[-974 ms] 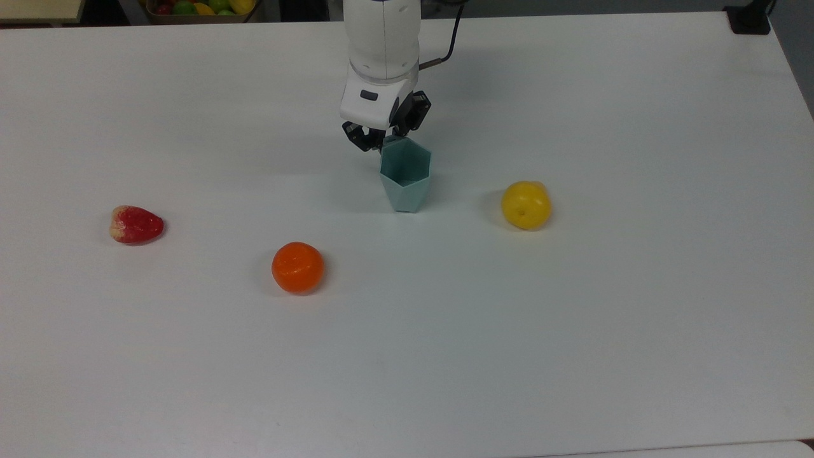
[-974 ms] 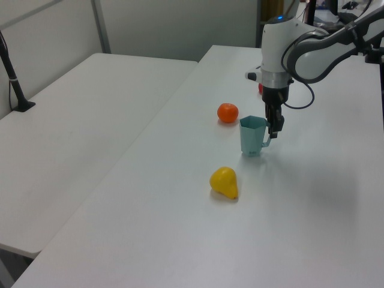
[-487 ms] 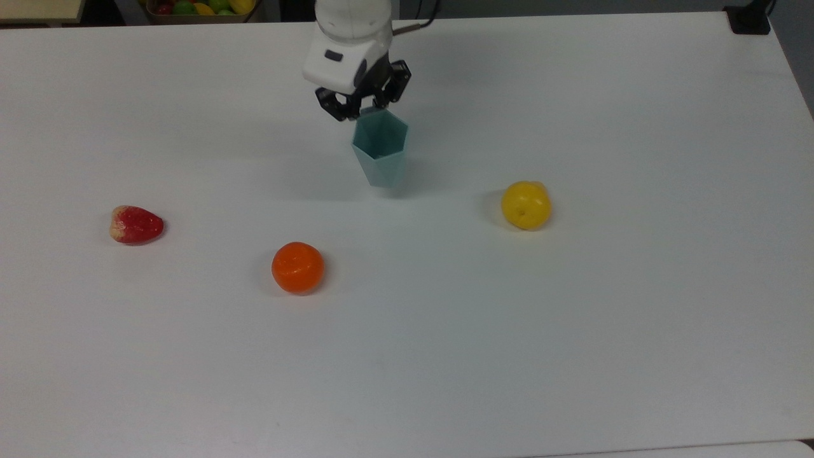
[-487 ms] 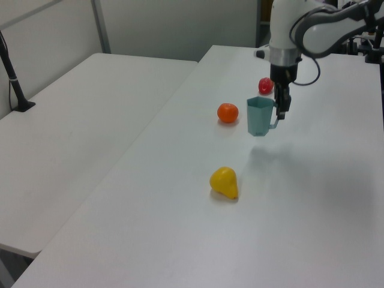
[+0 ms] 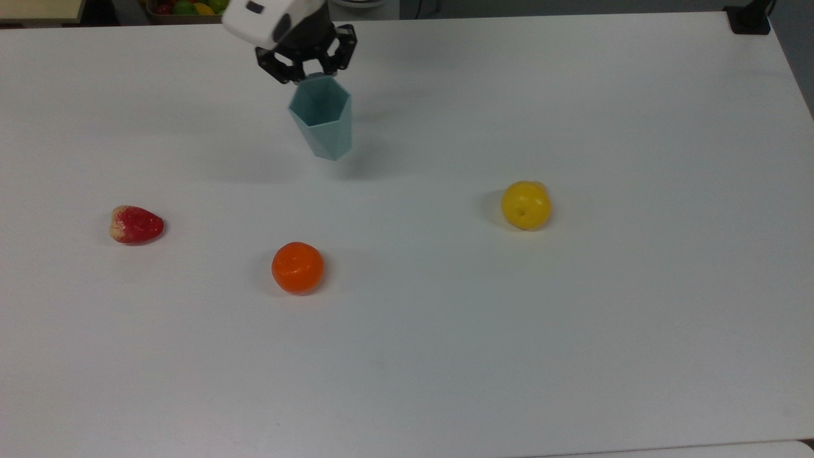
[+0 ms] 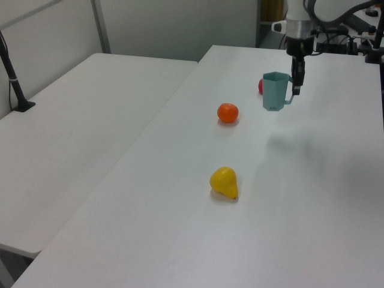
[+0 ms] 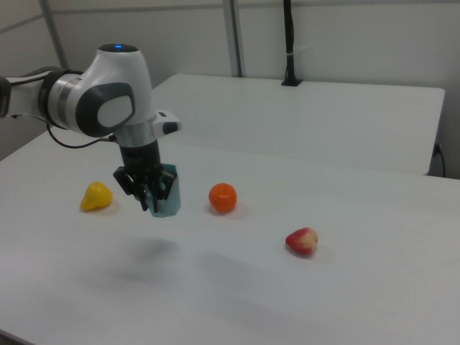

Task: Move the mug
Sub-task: 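Slide the gripped mug across the table toward the strawberry, then set the mug down and open the gripper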

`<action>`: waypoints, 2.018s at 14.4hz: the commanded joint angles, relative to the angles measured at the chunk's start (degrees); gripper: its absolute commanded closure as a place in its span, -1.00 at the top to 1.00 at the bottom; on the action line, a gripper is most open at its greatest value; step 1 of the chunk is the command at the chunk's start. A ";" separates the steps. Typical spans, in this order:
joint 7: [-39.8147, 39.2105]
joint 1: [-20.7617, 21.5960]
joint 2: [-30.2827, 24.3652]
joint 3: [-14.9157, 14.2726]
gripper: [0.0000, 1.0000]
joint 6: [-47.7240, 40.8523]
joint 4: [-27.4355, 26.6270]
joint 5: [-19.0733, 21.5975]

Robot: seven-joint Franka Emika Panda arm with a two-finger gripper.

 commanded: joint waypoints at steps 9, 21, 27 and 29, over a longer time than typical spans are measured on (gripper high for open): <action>5.69 -9.35 2.39 5.14 -0.88 0.93 -0.97 -0.80; 12.46 -8.73 8.10 5.32 -0.88 7.62 -1.85 -0.36; 12.46 -8.65 8.28 5.58 -0.87 7.53 -3.70 -0.36; 12.46 -8.65 8.54 5.58 -0.67 7.18 -3.70 -0.36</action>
